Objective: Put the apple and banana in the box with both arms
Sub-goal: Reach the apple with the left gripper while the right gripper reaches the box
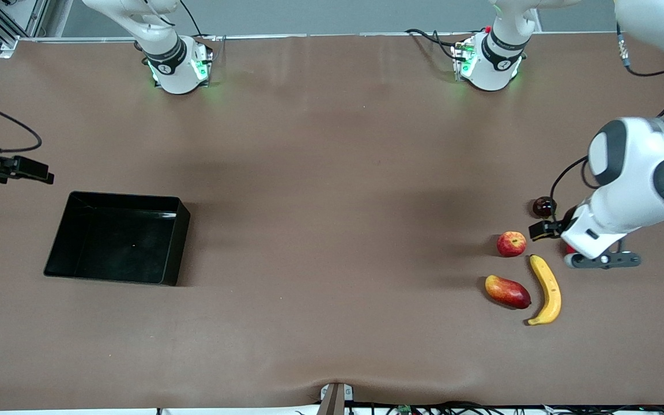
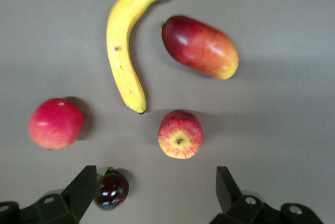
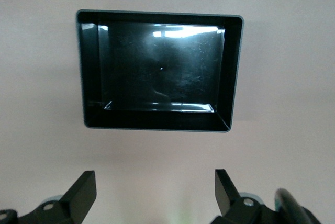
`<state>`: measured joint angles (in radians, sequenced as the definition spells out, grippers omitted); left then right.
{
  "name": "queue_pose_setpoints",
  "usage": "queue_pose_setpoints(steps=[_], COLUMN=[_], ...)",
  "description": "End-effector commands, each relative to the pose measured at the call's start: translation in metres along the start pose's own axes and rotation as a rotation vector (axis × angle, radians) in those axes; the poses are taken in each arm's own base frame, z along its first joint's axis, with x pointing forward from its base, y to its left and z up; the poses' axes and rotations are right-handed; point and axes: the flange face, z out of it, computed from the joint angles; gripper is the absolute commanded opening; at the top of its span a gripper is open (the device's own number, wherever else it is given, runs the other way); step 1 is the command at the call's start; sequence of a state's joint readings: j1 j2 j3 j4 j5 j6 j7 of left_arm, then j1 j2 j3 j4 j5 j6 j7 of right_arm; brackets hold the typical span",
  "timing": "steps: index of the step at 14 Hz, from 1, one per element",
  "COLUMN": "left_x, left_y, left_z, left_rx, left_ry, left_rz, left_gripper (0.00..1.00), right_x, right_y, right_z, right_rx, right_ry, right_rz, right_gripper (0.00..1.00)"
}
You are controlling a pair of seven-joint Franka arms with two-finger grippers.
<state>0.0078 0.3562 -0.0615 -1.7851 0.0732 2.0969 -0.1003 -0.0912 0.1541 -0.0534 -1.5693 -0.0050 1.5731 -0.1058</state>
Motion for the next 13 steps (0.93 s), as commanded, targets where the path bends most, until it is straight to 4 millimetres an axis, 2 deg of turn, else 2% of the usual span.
queue_pose_setpoints(steps=[1, 4, 5, 7, 10, 11, 13], left_x=[-0.011, -0.013, -0.014, -0.015, -0.013, -0.013, -0.014], left_y=[-0.001, 0.002, 0.003, 0.004, 0.007, 0.006, 0.007], left_z=[0.038, 0.081, 0.094, 0.107, 0.124, 0.132, 0.140], left_rx=[0.010, -0.004, -0.007, -0.014, -0.035, -0.059, -0.071], left_ry=[-0.013, -0.053, -0.064, -0.044, -0.024, -0.027, -0.039], left_rz=[0.015, 0.010, 0.006, 0.005, -0.012, -0.041, -0.052], left_gripper=[1.00, 1.00, 1.00, 1.00, 1.00, 1.00, 1.00], right_x=[0.031, 0.055, 0.061, 0.074, 0.088, 0.088, 0.088], right_y=[0.025, 0.059, 0.065, 0.094, 0.126, 0.135, 0.141], right_z=[0.030, 0.093, 0.117, 0.155, 0.206, 0.221, 0.241], right_rx=[-0.013, 0.008, 0.018, 0.024, 0.018, 0.017, 0.023], right_ry=[0.007, -0.053, -0.078, -0.062, -0.015, -0.009, -0.018], right_rz=[0.017, -0.014, -0.023, -0.011, -0.082, -0.072, -0.062], right_gripper=[1.00, 1.00, 1.00, 1.00, 1.00, 1.00, 1.00])
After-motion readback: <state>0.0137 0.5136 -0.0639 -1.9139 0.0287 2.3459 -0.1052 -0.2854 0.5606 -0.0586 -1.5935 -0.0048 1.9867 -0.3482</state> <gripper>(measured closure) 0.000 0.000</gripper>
